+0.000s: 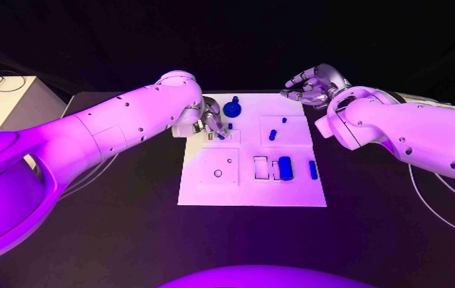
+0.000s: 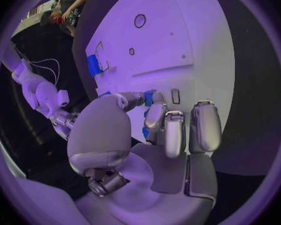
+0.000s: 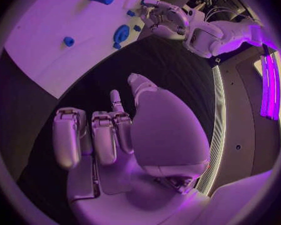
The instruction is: Assemble the parts on the task board
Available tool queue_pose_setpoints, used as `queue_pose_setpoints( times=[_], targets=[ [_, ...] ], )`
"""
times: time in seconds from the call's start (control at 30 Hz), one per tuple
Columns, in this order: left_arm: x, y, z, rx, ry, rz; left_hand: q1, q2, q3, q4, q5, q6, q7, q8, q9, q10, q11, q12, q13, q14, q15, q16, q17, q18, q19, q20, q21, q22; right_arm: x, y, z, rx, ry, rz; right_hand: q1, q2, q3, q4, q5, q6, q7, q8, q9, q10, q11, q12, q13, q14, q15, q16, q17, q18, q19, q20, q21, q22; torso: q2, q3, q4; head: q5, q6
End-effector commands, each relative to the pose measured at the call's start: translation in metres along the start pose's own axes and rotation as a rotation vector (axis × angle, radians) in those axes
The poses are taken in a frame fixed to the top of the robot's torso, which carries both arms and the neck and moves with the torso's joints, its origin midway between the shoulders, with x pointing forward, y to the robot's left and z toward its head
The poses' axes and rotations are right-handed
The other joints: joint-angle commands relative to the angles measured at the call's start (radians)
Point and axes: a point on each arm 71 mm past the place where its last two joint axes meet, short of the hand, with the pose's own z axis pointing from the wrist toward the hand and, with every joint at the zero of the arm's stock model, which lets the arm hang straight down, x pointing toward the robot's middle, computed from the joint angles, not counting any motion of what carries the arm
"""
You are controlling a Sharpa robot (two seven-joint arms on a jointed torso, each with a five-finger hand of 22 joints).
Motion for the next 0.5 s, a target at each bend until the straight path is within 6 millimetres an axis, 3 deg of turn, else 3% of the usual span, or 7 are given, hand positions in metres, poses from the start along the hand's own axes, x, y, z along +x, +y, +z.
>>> queue_pose_setpoints(
  times=[0.03,0.5],
  targets=[
    [0.0084,0.0078,0.0053,-0.037,0.019,0.028,0.004,0.013,0.167,-0.172,0.004,0.044,-0.050,0.005,0.002,0.000,-0.004,-0.003,-0.001,0.106,-0.003,0.004,0.263,-0.009,0.000,-0.001,0.003,0.000,0.0012,0.0009,-0.0004,-0.010,0.014,-0.009,-0.006,-0.001,0.006,0.001,0.004,-0.007,0.000,0.005,-0.001,0.069,0.001,-0.002,0.232,0.104,0.006,0.006,0.263,-0.003,0.058,0.004,-0.006,0.133,0.001,-0.0006,0.0000,0.000,0.000],
    [0.0066,0.0106,0.0052,-0.047,-0.001,0.024,0.004,0.014,0.168,-0.173,0.005,0.045,-0.050,0.005,0.002,0.000,-0.004,-0.003,-0.001,0.106,-0.003,0.004,0.263,-0.009,0.000,-0.001,0.004,0.001,0.0009,0.0006,-0.0006,-0.009,0.014,-0.009,-0.007,-0.001,0.006,0.001,0.004,-0.007,0.000,0.005,-0.001,0.069,0.001,-0.002,0.232,0.104,0.006,0.006,0.263,-0.002,0.058,0.004,-0.006,0.133,0.001,0.0005,-0.0003,0.002,-0.001]
  ],
)
